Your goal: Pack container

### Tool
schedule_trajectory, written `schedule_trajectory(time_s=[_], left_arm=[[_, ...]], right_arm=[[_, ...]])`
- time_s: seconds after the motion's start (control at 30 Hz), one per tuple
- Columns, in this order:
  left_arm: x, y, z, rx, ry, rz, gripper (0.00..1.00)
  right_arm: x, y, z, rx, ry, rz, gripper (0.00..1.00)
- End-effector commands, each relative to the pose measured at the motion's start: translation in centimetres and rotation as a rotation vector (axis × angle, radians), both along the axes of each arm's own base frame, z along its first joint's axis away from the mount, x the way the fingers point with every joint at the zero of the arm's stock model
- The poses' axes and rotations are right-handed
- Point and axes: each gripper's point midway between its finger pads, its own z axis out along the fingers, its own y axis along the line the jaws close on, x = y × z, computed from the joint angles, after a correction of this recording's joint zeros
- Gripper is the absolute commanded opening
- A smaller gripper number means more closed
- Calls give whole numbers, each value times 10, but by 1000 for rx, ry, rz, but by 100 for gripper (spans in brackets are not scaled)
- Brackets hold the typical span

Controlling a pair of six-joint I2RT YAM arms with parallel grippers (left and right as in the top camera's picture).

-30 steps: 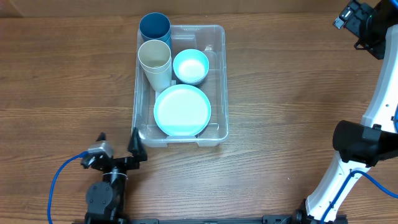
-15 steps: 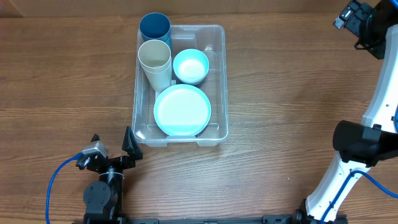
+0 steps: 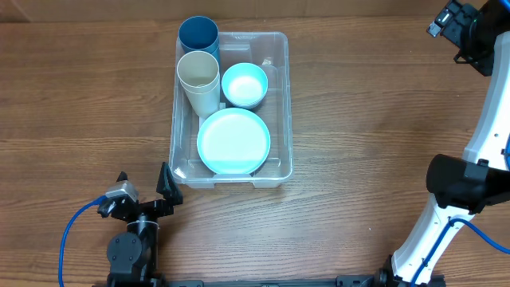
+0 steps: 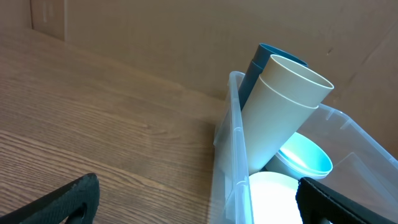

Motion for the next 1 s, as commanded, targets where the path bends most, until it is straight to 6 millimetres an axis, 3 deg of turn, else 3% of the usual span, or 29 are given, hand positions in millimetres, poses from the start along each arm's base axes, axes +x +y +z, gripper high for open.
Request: schedule_trajectory(time_s=[0.0, 0.1, 0.2, 0.27, 0.33, 0.57, 0.73, 0.8, 0.9, 0.93, 0.97], left_arm=[[0, 0, 1, -7, -9, -1, 100], [0, 0, 1, -7, -9, -1, 100], [0, 0, 1, -7, -9, -1, 100], [0, 0, 1, -7, -9, 0, 100], [0, 0, 1, -7, -9, -1, 100], [0, 0, 1, -7, -9, -1, 100], [0, 0, 1, -7, -9, -1, 100], [0, 0, 1, -7, -9, -1, 100], [0, 0, 1, -7, -9, -1, 100], [0, 0, 1, -7, -9, -1, 100], [0, 0, 1, -7, -9, -1, 100]], right_arm=[[1, -3, 1, -2, -7, -10, 100], [-3, -2, 13, -8, -33, -9, 100], [-22, 3, 54, -32, -125, -9, 100], [-47, 10, 85, -48, -188, -9, 100], [-72, 16, 100, -54, -213, -9, 100], [-167, 76, 111, -43, -229, 110, 100], [-222, 84, 142, -68, -359, 112, 100], [-241, 87, 130, -65, -345, 112, 100], [-269, 91, 88, -49, -260, 114, 100], [-275, 87, 74, -71, -264, 100, 100], [-273, 81, 72, -106, -299, 79, 100]])
